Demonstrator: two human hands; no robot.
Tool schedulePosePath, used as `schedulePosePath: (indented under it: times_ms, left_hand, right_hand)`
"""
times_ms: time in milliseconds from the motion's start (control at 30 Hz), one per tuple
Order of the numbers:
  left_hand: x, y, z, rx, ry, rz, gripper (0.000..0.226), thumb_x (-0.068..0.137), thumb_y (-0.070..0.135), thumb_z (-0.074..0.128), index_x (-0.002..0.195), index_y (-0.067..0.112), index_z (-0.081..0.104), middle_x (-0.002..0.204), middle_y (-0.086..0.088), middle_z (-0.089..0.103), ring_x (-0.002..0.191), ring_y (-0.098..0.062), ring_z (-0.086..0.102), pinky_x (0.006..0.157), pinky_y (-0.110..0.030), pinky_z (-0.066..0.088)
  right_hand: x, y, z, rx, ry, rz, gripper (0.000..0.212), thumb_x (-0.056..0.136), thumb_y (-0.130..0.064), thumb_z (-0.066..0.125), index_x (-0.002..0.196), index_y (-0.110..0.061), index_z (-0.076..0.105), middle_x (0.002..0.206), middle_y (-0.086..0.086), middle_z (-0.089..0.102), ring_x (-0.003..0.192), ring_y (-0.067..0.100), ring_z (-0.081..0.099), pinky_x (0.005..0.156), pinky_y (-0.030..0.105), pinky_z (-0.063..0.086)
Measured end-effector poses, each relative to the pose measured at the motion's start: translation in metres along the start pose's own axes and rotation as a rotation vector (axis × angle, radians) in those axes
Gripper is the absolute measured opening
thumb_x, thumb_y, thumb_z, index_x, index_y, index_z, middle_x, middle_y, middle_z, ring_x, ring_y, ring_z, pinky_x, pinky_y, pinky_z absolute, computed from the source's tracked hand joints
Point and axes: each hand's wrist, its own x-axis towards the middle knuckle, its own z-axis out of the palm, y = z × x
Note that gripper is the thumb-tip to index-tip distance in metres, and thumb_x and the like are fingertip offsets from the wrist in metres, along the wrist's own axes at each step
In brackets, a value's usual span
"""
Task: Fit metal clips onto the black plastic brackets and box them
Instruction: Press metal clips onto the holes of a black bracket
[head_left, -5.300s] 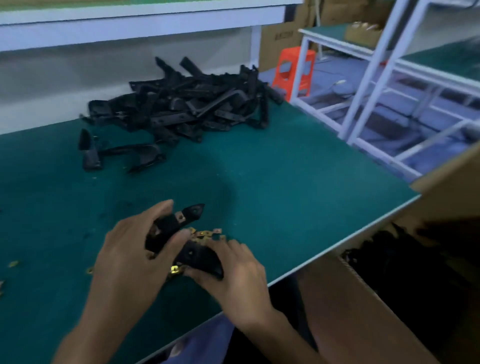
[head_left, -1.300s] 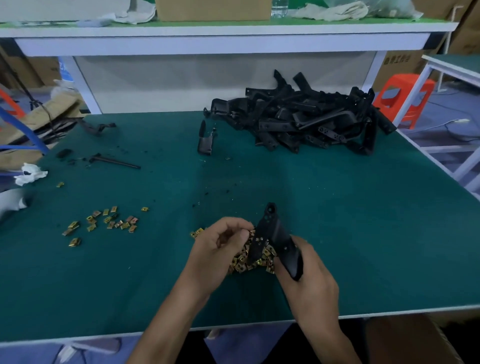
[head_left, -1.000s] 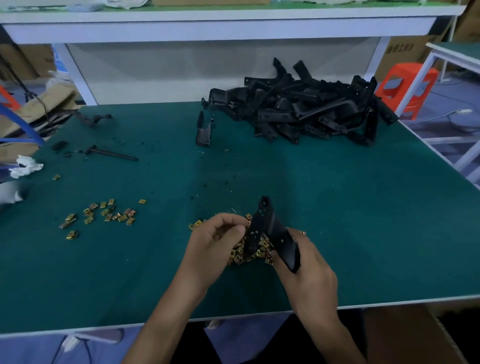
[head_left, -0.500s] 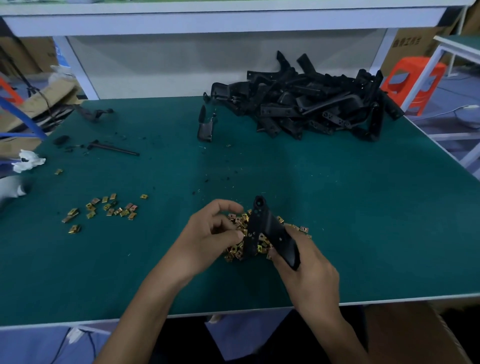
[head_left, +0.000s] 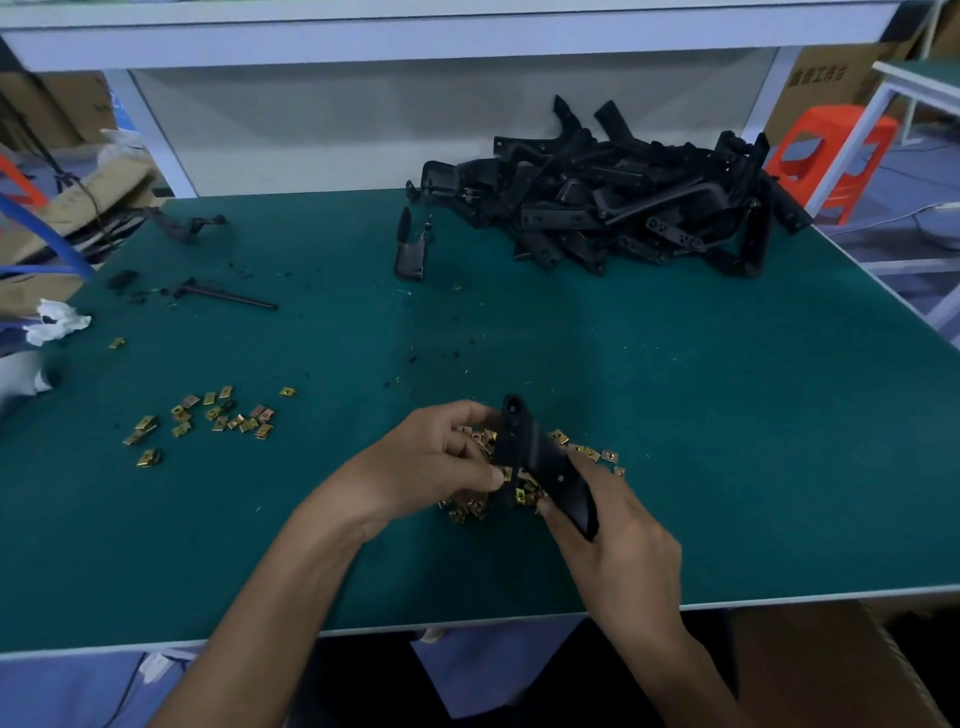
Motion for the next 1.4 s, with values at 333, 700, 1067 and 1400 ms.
schedulePosePath:
  times_ms: [333, 700, 1067, 1400]
  left_hand:
    - [0.057, -0.029, 0.004, 0.741, 0.483, 0.218, 0.019, 0.100, 0.025, 0.058, 0.108, 0.019, 0.075, 0.105, 0.002, 0.074, 0.101, -0.021, 0.064, 0.088, -0.034, 0.051]
    - [0.085, -0.028, 0.020, 0.792, 0.354, 0.075, 0.006, 0.096, 0.027, 0.061, 0.092, 0.025, 0.065, 0.096, 0.007, 0.067, 0.097, -0.018, 0.061, 0.088, -0.037, 0.051]
    - [0.062, -0.036, 0.006, 0.340, 0.527, 0.157, 0.013, 0.090, 0.032, 0.074, 0.101, 0.027, 0.077, 0.082, 0.020, 0.072, 0.079, 0.011, 0.064, 0.067, -0.003, 0.044]
    - [0.032, -0.015, 0.011, -0.394, 0.461, 0.181, 0.015, 0.092, 0.002, 0.070, 0.100, 0.013, 0.076, 0.079, -0.003, 0.076, 0.073, -0.015, 0.073, 0.072, -0.023, 0.060]
  right_hand:
    - [0.002, 0.002, -0.010, 0.265, -0.008, 0.254, 0.056, 0.089, -0.050, 0.068, 0.140, -0.037, 0.050, 0.131, -0.015, 0.061, 0.121, 0.011, 0.057, 0.096, 0.037, 0.049]
    - [0.002, -0.004, -0.013, 0.254, -0.020, 0.262, 0.059, 0.086, -0.057, 0.064, 0.139, -0.033, 0.053, 0.132, -0.015, 0.062, 0.118, 0.004, 0.054, 0.091, 0.031, 0.047]
    - [0.003, -0.004, -0.011, 0.188, -0.057, 0.254, 0.056, 0.086, -0.055, 0.064, 0.139, -0.038, 0.053, 0.131, -0.018, 0.061, 0.114, 0.002, 0.050, 0.085, 0.032, 0.045]
    - [0.000, -0.005, -0.008, 0.147, -0.047, 0.211, 0.051, 0.085, -0.057, 0.065, 0.132, -0.045, 0.051, 0.120, -0.019, 0.064, 0.106, 0.004, 0.056, 0.079, 0.033, 0.048]
